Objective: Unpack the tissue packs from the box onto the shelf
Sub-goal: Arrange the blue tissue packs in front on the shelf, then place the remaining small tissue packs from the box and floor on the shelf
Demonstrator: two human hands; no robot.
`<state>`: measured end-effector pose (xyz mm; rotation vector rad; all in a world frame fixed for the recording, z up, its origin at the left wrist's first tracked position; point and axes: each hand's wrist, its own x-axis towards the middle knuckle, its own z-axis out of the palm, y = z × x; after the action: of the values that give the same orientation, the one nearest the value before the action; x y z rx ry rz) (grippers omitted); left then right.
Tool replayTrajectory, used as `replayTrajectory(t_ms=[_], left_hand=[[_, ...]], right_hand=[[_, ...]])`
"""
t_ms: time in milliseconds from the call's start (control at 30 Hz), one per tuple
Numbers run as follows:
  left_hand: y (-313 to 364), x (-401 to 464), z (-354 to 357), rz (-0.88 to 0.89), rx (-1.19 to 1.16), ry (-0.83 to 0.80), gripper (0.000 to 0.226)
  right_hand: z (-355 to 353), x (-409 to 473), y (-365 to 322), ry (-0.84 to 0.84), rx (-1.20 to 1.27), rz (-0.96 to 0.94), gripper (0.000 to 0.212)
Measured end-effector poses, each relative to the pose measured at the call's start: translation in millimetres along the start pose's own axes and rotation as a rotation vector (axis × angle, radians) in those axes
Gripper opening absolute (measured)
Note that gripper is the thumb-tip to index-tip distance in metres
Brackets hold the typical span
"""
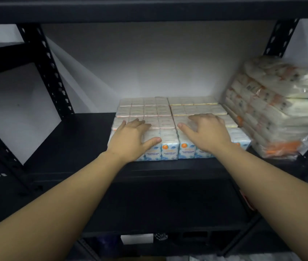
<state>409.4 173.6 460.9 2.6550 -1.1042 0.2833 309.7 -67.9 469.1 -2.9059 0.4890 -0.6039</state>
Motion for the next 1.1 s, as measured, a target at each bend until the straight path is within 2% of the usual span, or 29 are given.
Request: replayTrajectory(t_ms=[267,400,633,767,933,1100], left_hand=[[-38.5,-94.4,6.5,0.195,-0.202,0.091,0.068],[-59.8,-142.5,31.7,0.290,-0.289,0.144,0.062],[-91.5,-219.4,120.4,0.168,-0.366,-0.115,0.063],[-102.8,-271.8,193.7,0.031,-0.426,-0.274,0.061],[-110.6,-351.2,319.7,-0.122,-0.400,-0.497,0.068],[-111.6,-421.8,464.9,-0.206,-0.409,-0.693,0.064]], right_hand=[[27.0,-100.7,-70.6,0.223,0.180,-0.100,0.050],[61.5,-159.0,-98.1,0.218,0.199,-0.125,0.047],[146.0,-256.4,-109.0,-0.109,0.246,0.028,0.051],[214.6,-313.3,-94.1,-0.292,0.297,0.143,0.058],[323.4,-390.4,-56.2,-0.535,0.310,0.285,0.064],[446.7,-462.3,-12.3,-0.709,0.276,0.401,0.077]])
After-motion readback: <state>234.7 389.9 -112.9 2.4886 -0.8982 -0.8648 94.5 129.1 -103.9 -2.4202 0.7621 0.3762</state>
